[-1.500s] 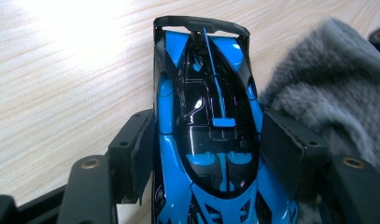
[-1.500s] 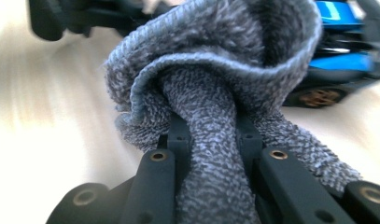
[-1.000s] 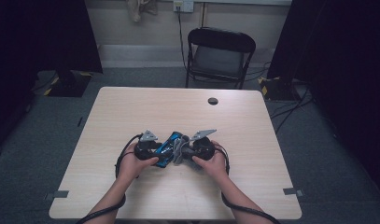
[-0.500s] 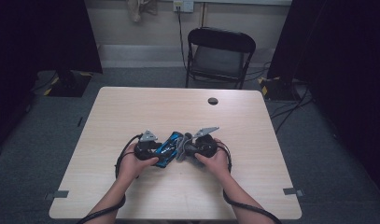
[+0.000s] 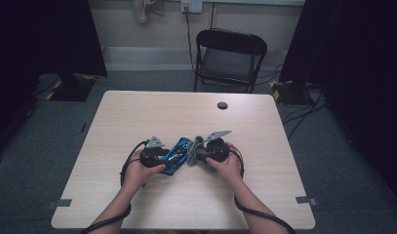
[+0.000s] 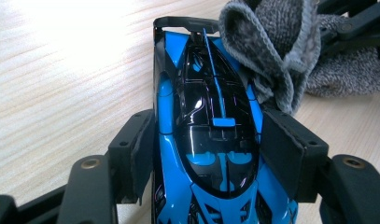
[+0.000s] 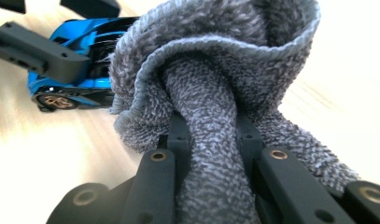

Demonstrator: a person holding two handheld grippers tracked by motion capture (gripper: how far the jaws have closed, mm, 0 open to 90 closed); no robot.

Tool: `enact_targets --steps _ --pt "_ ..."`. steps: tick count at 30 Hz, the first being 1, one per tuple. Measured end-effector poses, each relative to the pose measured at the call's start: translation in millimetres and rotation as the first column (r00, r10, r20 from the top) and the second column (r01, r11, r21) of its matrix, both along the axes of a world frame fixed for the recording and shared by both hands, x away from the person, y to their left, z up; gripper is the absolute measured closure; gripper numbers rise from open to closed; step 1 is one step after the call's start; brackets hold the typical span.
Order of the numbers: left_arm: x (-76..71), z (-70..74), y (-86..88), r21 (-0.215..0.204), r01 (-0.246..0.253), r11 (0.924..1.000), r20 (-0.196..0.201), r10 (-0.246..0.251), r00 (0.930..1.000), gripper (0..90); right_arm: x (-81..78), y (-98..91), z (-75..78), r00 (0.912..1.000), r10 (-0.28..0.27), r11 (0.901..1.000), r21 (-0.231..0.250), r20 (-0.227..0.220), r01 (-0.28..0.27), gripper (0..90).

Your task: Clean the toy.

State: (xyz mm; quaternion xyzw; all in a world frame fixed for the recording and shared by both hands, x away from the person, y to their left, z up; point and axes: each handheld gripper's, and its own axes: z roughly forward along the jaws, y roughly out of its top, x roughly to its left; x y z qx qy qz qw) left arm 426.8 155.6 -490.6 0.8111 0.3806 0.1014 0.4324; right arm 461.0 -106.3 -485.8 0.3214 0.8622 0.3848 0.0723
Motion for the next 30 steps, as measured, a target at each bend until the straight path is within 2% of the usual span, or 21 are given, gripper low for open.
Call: enact_targets --steps 5,15,25,30 --pt "0.0 0.0 -0.1 0.000 0.000 1.0000 0.001 0.000 1.0000 36.7 3.5 -4.3 -1.1 0.9998 -0.016 0.9998 0.013 -0.006 0.016 74.3" --pt "-0.2 0.0 -0.2 0.002 -0.001 1.0000 0.002 0.001 1.0000 36.7 5.5 -4.3 -0.2 0.9999 -0.013 0.9999 0.001 -0.001 0.013 74.3" --pt "-1.6 -1.3 0.1 -0.005 -0.006 1.0000 0.014 0.006 0.9999 36.6 13.2 -15.7 0.9 0.9968 -0.080 0.9968 -0.007 0.008 0.080 74.0" --pt "-2.1 -1.6 -0.5 -0.007 -0.011 0.9999 0.018 0.011 0.9998 36.5 14.4 -21.8 5.4 0.9956 -0.093 0.9956 -0.015 0.012 0.093 73.9"
